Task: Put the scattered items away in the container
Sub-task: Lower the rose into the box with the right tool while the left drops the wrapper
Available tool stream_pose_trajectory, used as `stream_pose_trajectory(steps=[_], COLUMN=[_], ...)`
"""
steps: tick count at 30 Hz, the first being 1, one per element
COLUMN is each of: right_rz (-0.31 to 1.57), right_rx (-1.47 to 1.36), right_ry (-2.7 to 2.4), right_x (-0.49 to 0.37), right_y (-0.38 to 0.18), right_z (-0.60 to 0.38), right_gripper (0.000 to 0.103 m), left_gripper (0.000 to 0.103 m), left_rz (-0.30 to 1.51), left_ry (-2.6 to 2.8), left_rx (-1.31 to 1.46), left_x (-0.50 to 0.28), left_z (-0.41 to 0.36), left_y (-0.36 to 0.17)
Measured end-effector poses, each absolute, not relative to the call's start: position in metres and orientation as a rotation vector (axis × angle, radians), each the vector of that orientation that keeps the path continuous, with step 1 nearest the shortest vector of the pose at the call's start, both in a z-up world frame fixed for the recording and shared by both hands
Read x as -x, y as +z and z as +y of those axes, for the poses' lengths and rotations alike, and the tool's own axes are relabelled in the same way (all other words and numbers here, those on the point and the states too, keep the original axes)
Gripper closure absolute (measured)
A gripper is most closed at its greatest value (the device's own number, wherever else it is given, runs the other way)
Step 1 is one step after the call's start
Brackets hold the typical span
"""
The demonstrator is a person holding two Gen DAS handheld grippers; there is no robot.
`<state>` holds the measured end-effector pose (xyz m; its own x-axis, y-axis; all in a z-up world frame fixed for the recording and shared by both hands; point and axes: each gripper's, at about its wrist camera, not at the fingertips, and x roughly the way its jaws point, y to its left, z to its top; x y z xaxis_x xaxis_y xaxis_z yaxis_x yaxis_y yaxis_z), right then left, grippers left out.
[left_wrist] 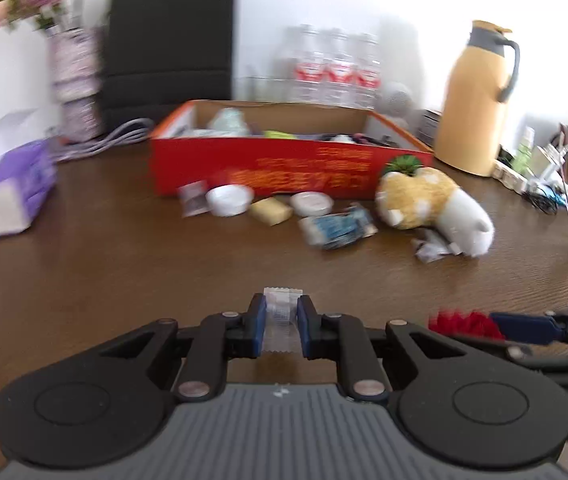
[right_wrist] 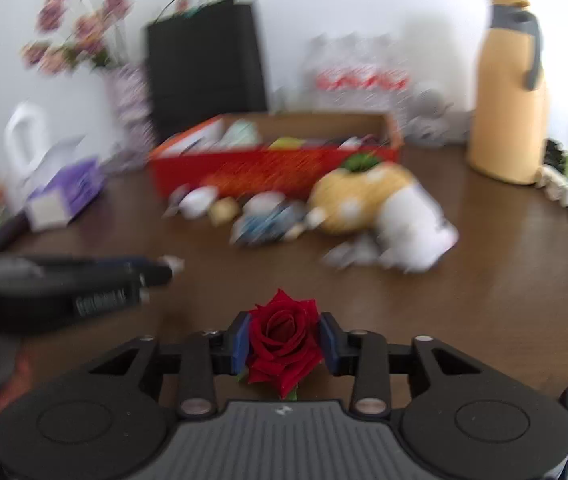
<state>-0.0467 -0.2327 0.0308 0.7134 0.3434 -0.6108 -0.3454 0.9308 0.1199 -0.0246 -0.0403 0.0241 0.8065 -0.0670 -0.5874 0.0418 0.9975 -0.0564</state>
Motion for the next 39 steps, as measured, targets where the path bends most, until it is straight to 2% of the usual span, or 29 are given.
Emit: stream_pose_trajectory(steps=[2, 4, 11, 13, 15, 16, 18, 20, 26, 31, 35, 39], right_rz=[0.667, 0.642, 0.662, 0.667, 0.682, 0.691, 0.694, 0.687, 0.558, 0.404, 0.372, 0.476], right_rx=[0.010, 0.022, 0.121, 0.150, 0.143, 0.133, 0.115, 0.100, 0.067, 0.083, 0.055, 0.033], right_ry=[0.439, 0.440, 0.436, 0.400, 0.387, 0.389, 0.391, 0.394, 0.379, 0.368, 0.331, 0.306], right_x=[0.064, 0.076, 0.082, 0.081, 0.078, 0.077, 0.075, 0.074, 0.057, 0.007, -0.068, -0.155], right_y=[0.033, 0.034, 0.020, 0.016, 0.013, 0.013, 0.011, 0.014, 0.061, 0.128, 0.164, 0.156], right_z=[-0.229, -0.228, -0.209, -0.202, -0.199, -0.199, -0.200, -0.202, -0.215, -0.228, -0.241, -0.243], right_gripper=[0.034, 0.025, 0.024, 0.028, 0.039, 0.050, 0.054, 0.064, 0.066, 0.066, 0.065, 0.065], left_gripper=[0.085, 0.085, 0.085, 0.085, 0.085, 0.085, 0.085, 0.085, 0.085, 0.085, 0.085, 0.085], left_rz=[0.621, 0.618, 0.625, 0.616, 0.607, 0.601, 0.584, 0.565, 0.445, 0.382, 0.463, 0.617], left_ry=[-0.029, -0.005, -0.008, -0.016, -0.024, -0.028, -0.029, -0.032, -0.148, -0.202, -0.207, -0.171], left_rx=[0.054, 0.068, 0.068, 0.055, 0.049, 0.048, 0.044, 0.048, 0.056, 0.035, 0.080, 0.163], left_x=[0.038, 0.047, 0.058, 0.059, 0.061, 0.062, 0.065, 0.066, 0.040, -0.028, -0.117, -0.203], left_z=[-0.027, -0.015, -0.006, -0.009, -0.011, -0.011, -0.013, -0.013, -0.021, -0.031, -0.033, -0.028], left_y=[0.026, 0.026, 0.020, 0.020, 0.021, 0.021, 0.022, 0.024, 0.063, 0.109, 0.133, 0.113])
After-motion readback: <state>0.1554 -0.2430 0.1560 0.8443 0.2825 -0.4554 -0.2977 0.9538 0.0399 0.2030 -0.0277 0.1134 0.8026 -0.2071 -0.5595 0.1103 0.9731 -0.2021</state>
